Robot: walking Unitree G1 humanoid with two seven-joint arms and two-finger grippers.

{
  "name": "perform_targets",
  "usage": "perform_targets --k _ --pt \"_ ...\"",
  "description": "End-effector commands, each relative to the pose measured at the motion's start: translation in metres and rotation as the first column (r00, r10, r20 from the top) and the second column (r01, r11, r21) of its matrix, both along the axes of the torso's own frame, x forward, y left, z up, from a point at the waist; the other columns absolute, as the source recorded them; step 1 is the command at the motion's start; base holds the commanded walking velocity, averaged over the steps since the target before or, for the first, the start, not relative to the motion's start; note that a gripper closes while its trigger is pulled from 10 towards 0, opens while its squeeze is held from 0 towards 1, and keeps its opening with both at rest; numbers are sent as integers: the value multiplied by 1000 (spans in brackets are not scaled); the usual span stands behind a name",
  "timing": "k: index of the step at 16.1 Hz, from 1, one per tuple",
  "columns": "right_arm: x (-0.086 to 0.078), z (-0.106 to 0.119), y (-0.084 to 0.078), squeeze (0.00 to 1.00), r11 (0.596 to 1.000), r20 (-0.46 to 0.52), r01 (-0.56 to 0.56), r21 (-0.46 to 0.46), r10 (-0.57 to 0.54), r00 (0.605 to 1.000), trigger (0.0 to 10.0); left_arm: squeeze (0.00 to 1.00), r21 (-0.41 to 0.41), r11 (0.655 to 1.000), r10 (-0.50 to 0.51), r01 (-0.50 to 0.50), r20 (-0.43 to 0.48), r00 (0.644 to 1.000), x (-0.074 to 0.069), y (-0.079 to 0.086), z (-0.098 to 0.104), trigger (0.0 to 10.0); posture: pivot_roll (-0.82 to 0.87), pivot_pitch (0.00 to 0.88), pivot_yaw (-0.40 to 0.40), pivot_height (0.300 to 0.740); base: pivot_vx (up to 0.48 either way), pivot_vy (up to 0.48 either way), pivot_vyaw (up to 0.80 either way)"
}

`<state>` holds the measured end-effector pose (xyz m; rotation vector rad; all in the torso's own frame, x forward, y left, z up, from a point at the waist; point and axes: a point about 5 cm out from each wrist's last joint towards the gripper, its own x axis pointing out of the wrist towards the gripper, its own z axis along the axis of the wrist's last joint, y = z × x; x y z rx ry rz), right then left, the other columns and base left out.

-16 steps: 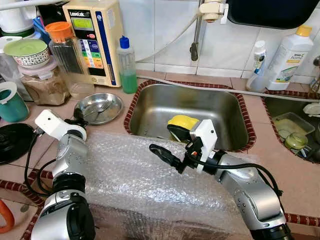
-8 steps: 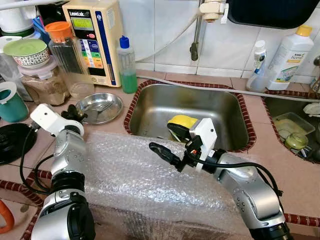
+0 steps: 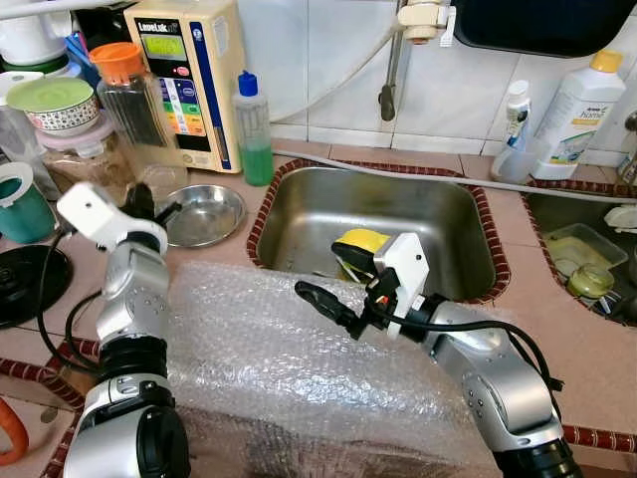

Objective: Kitchen organization

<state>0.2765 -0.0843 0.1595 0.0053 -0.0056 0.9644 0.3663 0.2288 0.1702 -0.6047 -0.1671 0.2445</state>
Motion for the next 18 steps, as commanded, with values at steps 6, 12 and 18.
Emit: perform_targets --k 6,12,18 --pt "9 1 -3 0 998 46 62 -31 -60 997 10000 0 38 971 -241 238 130 962 8 -37 33 0 64 0 58 740 0 0 0" --pt "33 21 -6 0 970 271 220 -108 -184 945 10000 0 97 851 -526 517 140 839 -2 -102 33 0 65 0 61 740 0 0 0" --pt "49 24 0 0 942 383 296 -156 -219 897 10000 0 83 770 -638 633 116 761 -15 -141 25 0 64 0 52 740 0 0 0"
